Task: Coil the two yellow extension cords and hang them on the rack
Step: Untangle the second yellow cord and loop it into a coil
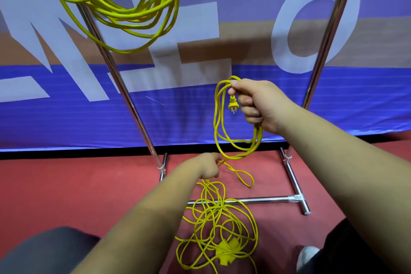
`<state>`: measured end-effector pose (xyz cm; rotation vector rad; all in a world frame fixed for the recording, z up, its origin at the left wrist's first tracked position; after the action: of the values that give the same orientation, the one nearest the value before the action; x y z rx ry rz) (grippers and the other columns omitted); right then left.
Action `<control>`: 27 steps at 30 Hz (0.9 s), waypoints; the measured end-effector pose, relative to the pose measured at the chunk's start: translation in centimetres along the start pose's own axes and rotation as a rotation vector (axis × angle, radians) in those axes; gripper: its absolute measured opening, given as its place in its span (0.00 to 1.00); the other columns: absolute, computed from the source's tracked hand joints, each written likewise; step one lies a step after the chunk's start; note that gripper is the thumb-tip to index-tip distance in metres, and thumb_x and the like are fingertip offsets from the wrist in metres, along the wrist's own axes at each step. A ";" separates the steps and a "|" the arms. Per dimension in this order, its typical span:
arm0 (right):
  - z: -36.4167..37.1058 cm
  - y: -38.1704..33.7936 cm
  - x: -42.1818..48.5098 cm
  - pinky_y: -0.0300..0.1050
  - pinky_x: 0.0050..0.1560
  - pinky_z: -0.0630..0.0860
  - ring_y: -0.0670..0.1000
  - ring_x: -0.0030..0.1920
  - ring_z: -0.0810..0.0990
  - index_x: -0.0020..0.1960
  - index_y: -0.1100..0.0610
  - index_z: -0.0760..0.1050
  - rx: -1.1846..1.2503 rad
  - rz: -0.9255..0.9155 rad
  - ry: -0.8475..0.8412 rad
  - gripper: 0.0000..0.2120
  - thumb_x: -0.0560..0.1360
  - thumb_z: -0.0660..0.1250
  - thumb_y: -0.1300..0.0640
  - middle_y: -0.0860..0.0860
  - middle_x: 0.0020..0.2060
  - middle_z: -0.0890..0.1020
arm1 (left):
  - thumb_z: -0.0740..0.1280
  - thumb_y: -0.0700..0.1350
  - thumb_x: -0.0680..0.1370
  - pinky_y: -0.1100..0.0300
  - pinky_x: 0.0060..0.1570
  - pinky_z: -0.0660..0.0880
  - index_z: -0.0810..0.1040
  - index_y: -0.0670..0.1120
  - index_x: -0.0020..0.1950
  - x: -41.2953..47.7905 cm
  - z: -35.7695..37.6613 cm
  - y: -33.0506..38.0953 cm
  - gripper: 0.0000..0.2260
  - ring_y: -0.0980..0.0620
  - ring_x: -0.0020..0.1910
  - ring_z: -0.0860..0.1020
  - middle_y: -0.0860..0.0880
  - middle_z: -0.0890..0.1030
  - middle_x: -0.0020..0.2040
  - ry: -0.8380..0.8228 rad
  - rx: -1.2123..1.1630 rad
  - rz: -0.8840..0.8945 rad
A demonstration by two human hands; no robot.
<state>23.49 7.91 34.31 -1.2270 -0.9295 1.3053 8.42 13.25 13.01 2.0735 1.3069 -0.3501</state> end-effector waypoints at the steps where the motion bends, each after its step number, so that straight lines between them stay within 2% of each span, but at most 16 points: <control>1: -0.3 0.0 -0.1 0.38 0.23 0.53 0.46 0.23 0.56 0.47 0.56 0.80 0.000 0.006 0.005 0.14 0.85 0.65 0.48 0.47 0.29 0.62 | 0.71 0.36 0.77 0.53 0.61 0.78 0.71 0.48 0.77 0.5 1.0 -0.1 0.29 0.44 0.64 0.80 0.45 0.80 0.68 0.007 -0.040 0.007; 6: -1.8 0.3 -0.5 0.39 0.24 0.52 0.46 0.24 0.56 0.47 0.55 0.80 -0.027 0.040 0.020 0.14 0.85 0.65 0.47 0.47 0.29 0.62 | 0.68 0.36 0.79 0.53 0.50 0.79 0.79 0.45 0.66 3.2 7.1 -3.2 0.16 0.50 0.46 0.77 0.45 0.83 0.56 0.038 -0.089 -0.042; 8: -2.3 0.5 -0.6 0.39 0.24 0.52 0.46 0.24 0.56 0.47 0.54 0.79 -0.051 0.065 0.008 0.13 0.84 0.65 0.47 0.46 0.28 0.62 | 0.65 0.35 0.80 0.60 0.40 0.76 0.78 0.44 0.68 3.6 9.5 -4.5 0.17 0.49 0.41 0.76 0.45 0.81 0.48 0.001 -0.091 -0.062; 9: -2.6 0.7 -0.6 0.38 0.23 0.52 0.46 0.24 0.56 0.46 0.54 0.79 -0.071 0.080 0.002 0.13 0.84 0.64 0.48 0.46 0.28 0.61 | 0.64 0.34 0.81 0.63 0.39 0.75 0.77 0.44 0.70 3.5 10.5 -5.0 0.18 0.48 0.42 0.77 0.44 0.81 0.49 -0.022 -0.077 -0.063; 10: -2.8 1.1 -0.6 0.38 0.23 0.52 0.46 0.24 0.56 0.46 0.54 0.79 -0.094 0.097 0.000 0.13 0.84 0.64 0.47 0.46 0.28 0.61 | 0.63 0.34 0.81 0.63 0.43 0.75 0.77 0.46 0.71 3.6 11.1 -5.6 0.19 0.47 0.48 0.80 0.44 0.83 0.55 -0.001 -0.048 -0.058; 12: -3.4 1.9 -0.6 0.38 0.23 0.53 0.46 0.24 0.55 0.46 0.54 0.79 -0.135 0.132 0.012 0.13 0.84 0.65 0.48 0.46 0.28 0.62 | 0.66 0.38 0.80 0.59 0.58 0.76 0.78 0.50 0.70 4.1 11.4 -6.9 0.19 0.43 0.63 0.80 0.44 0.80 0.67 0.110 0.057 -0.047; 13: -3.6 2.3 -0.5 0.38 0.23 0.53 0.46 0.24 0.55 0.46 0.53 0.79 -0.153 0.148 0.020 0.12 0.83 0.65 0.48 0.46 0.28 0.62 | 0.67 0.41 0.80 0.57 0.64 0.74 0.79 0.50 0.69 4.3 11.6 -7.3 0.18 0.42 0.67 0.77 0.43 0.78 0.69 0.135 0.126 -0.037; 15: -4.0 2.7 -0.4 0.38 0.23 0.52 0.46 0.25 0.55 0.45 0.53 0.80 -0.179 0.168 0.027 0.11 0.82 0.66 0.48 0.46 0.29 0.62 | 0.67 0.46 0.81 0.54 0.63 0.74 0.81 0.47 0.64 5.0 12.2 -8.2 0.13 0.40 0.65 0.78 0.42 0.78 0.65 0.135 0.181 -0.043; 19: -4.2 3.0 -0.2 0.38 0.23 0.52 0.47 0.25 0.54 0.46 0.54 0.79 -0.238 0.205 0.001 0.11 0.82 0.67 0.48 0.45 0.28 0.62 | 0.68 0.50 0.82 0.52 0.49 0.78 0.83 0.43 0.56 4.5 10.1 -8.5 0.11 0.41 0.51 0.83 0.41 0.84 0.50 0.151 0.048 -0.113; 22: -4.2 3.5 -0.2 0.38 0.22 0.52 0.47 0.24 0.54 0.48 0.55 0.80 -0.336 0.241 -0.037 0.12 0.82 0.67 0.47 0.45 0.27 0.61 | 0.67 0.49 0.83 0.55 0.41 0.69 0.83 0.44 0.50 4.3 6.3 -7.7 0.10 0.44 0.43 0.79 0.43 0.81 0.42 0.209 -0.022 -0.066; 24: -4.4 3.7 0.0 0.39 0.23 0.52 0.48 0.25 0.55 0.49 0.55 0.81 -0.382 0.253 -0.043 0.12 0.82 0.67 0.47 0.46 0.27 0.62 | 0.68 0.49 0.83 0.57 0.39 0.65 0.81 0.46 0.45 3.6 2.4 -6.3 0.10 0.45 0.41 0.76 0.45 0.78 0.38 0.263 -0.030 -0.006; 27: -4.3 3.5 0.1 0.40 0.25 0.52 0.49 0.26 0.55 0.47 0.55 0.82 -0.414 0.236 -0.036 0.13 0.81 0.68 0.46 0.46 0.28 0.62 | 0.69 0.48 0.82 0.56 0.39 0.68 0.79 0.45 0.43 1.4 -4.0 -3.6 0.10 0.48 0.37 0.75 0.46 0.79 0.37 0.355 -0.062 0.086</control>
<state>27.05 6.99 30.18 -1.6781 -1.1454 1.3617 5.40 17.88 13.91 2.1985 1.4013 0.1020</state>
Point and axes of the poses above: each hand's wrist, its own x-axis towards the middle knuckle, its own z-axis out of the palm, y = z × x, the point moved 7 cm from there along x, towards the middle knuckle
